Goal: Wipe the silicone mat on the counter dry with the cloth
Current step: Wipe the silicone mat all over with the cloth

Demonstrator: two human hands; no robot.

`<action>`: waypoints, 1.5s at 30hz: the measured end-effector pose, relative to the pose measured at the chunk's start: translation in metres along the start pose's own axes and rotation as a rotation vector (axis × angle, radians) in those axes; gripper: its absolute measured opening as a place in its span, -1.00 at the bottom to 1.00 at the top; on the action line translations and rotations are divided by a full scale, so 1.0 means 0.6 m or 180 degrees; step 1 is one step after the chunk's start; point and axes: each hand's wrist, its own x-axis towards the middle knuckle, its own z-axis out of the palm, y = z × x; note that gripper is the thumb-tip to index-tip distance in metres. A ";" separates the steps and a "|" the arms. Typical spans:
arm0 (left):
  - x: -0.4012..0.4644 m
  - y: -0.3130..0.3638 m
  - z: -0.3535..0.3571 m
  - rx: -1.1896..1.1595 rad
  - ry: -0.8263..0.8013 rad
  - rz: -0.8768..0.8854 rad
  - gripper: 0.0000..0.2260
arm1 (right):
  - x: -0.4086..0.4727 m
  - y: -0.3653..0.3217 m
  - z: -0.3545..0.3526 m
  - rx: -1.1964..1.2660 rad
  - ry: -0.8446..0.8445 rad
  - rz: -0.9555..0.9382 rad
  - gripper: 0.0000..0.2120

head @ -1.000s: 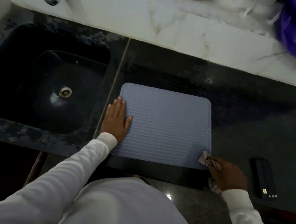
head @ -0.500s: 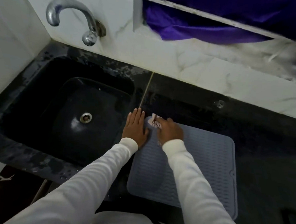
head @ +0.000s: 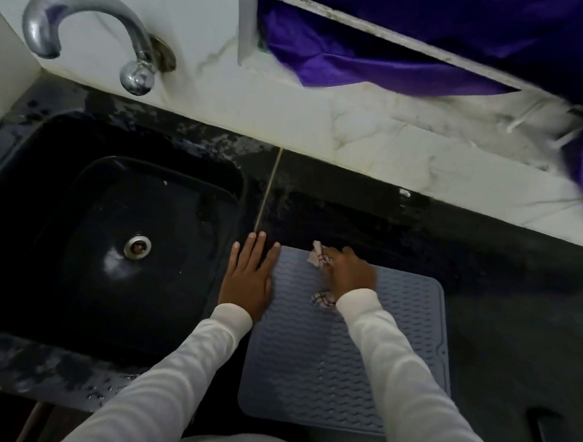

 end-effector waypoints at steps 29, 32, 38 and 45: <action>0.006 0.006 -0.004 0.0382 -0.0010 0.0004 -0.45 | -0.080 0.355 0.021 0.0818 0.0109 0.1701 -0.61; 0.010 0.003 -0.003 0.0460 -0.0014 0.0041 -0.45 | -0.095 0.353 0.025 0.1047 0.0166 0.1830 -0.56; 0.021 0.004 -0.012 0.0525 -0.0142 0.0096 -0.44 | -0.167 0.340 0.041 0.0984 -0.0094 0.1880 -0.45; 0.036 0.002 -0.016 0.0693 -0.0143 0.0194 -0.44 | -0.257 0.304 0.072 0.0815 -0.0364 0.1657 -0.31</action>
